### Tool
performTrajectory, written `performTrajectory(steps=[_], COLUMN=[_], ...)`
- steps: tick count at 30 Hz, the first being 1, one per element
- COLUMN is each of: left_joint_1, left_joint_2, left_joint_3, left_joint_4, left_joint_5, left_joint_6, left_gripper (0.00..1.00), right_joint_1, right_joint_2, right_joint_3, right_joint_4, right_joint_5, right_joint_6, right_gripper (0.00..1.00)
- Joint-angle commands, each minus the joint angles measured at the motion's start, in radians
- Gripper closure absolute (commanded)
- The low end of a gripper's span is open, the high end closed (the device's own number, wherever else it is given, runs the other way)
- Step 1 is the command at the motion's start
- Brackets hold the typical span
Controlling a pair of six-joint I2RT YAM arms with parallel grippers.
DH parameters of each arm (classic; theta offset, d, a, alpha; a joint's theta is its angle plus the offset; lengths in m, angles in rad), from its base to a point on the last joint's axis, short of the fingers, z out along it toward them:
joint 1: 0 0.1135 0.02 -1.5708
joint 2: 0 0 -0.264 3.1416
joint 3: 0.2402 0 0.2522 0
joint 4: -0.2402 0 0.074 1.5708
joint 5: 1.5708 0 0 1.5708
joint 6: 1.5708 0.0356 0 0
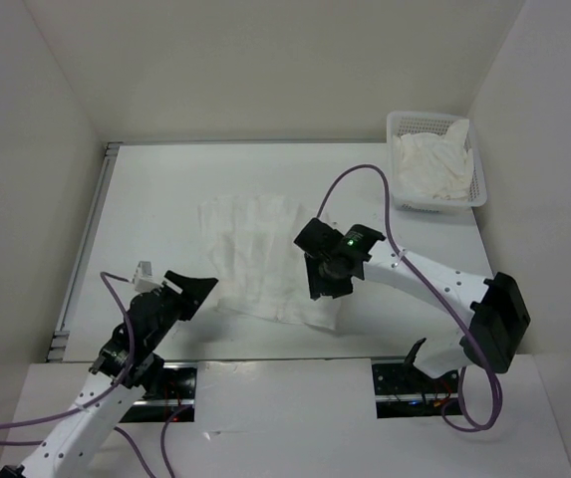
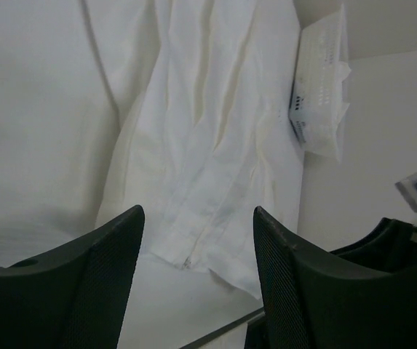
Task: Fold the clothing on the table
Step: Fold the skirt
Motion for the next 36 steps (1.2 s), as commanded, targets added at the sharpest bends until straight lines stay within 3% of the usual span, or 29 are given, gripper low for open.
performTrajectory(steps=[1,6,9,17,19,22,24,25,26,27,28,30,32,36], left_joint_1=[0.006,0.006,0.015,0.024,0.024,0.033,0.033,0.033,0.033,0.042,0.042,0.062,0.087,0.098], left_joint_2=[-0.033,-0.275,-0.176,-0.159,-0.078,0.112,0.335,0.425,0.614,0.701,0.769,0.854,0.877,0.989], left_joint_3=[-0.07,-0.115,-0.115,-0.077,-0.025,0.187,0.328,0.489,0.567,0.704,0.739,0.735,0.634,0.513], left_joint_4=[0.011,-0.184,-0.159,-0.231,-0.207,-0.11,-0.056,-0.002,0.017,0.017,0.004,0.037,0.106,0.128], left_joint_5=[0.107,0.084,0.096,0.042,0.023,-0.048,-0.08,-0.08,-0.053,-0.053,-0.053,0.059,0.163,0.197], left_joint_6=[-0.099,-0.139,-0.122,-0.08,-0.04,0.109,0.305,0.378,0.505,0.537,0.565,0.56,0.502,0.43], left_gripper=[0.31,0.28,0.28,0.31,0.33,0.33,0.29,0.27,0.25,0.25,0.25,0.25,0.25,0.26], right_joint_1=[-0.023,-0.063,-0.081,-0.112,-0.121,-0.132,-0.141,-0.141,-0.141,-0.15,-0.15,-0.15,-0.164,-0.218], right_joint_2=[-0.049,-0.105,-0.128,-0.174,-0.183,-0.183,-0.183,-0.183,-0.183,-0.183,-0.183,-0.193,-0.221,-0.25], right_joint_3=[-0.002,-0.084,-0.093,-0.093,-0.093,-0.084,-0.075,-0.075,-0.075,-0.075,-0.064,-0.064,-0.064,-0.085], right_joint_4=[0.002,0.087,0.087,0.087,0.065,0.055,0.055,0.055,0.055,0.064,0.064,0.064,0.055,0.055], right_joint_5=[0.04,0.005,0.005,-0.004,-0.004,-0.004,0.005,0.005,0.005,0.005,0.005,0.005,0.005,-0.006], right_joint_6=[0.042,0.074,0.084,0.084,0.084,0.084,0.084,0.084,0.084,0.084,0.084,0.075,0.075,0.053], right_gripper=[0.48,0.48,0.48,0.48,0.48,0.48,0.48,0.48,0.48,0.48,0.48,0.48,0.48,0.48])
